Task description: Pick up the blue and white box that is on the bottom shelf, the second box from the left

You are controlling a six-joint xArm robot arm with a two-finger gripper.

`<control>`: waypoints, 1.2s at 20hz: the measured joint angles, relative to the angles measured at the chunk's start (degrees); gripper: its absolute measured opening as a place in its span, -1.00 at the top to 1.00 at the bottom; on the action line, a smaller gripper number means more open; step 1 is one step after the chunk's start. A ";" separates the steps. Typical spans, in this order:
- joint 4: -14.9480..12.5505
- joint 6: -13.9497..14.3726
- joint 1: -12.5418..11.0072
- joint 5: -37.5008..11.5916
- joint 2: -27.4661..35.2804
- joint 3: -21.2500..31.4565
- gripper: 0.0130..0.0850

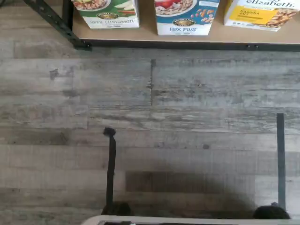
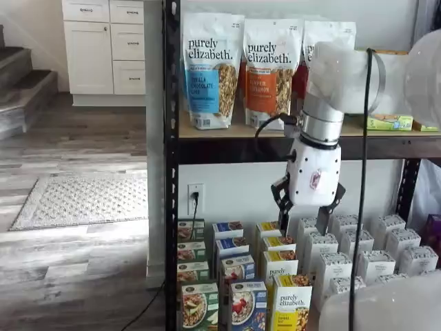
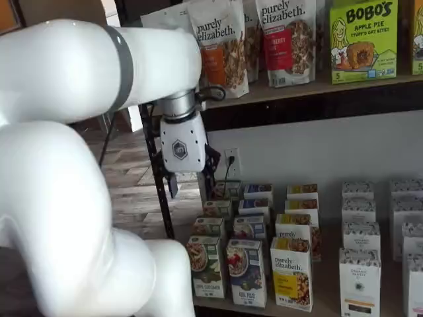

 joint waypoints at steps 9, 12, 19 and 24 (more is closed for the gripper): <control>1.04 -1.28 -0.46 -7.07 2.58 4.14 -1.00; 0.76 -1.17 -0.26 -9.51 3.50 5.24 -1.00; 0.69 -0.48 0.77 -14.30 6.76 6.78 -1.00; -0.02 0.84 2.02 -18.20 9.12 7.81 -1.00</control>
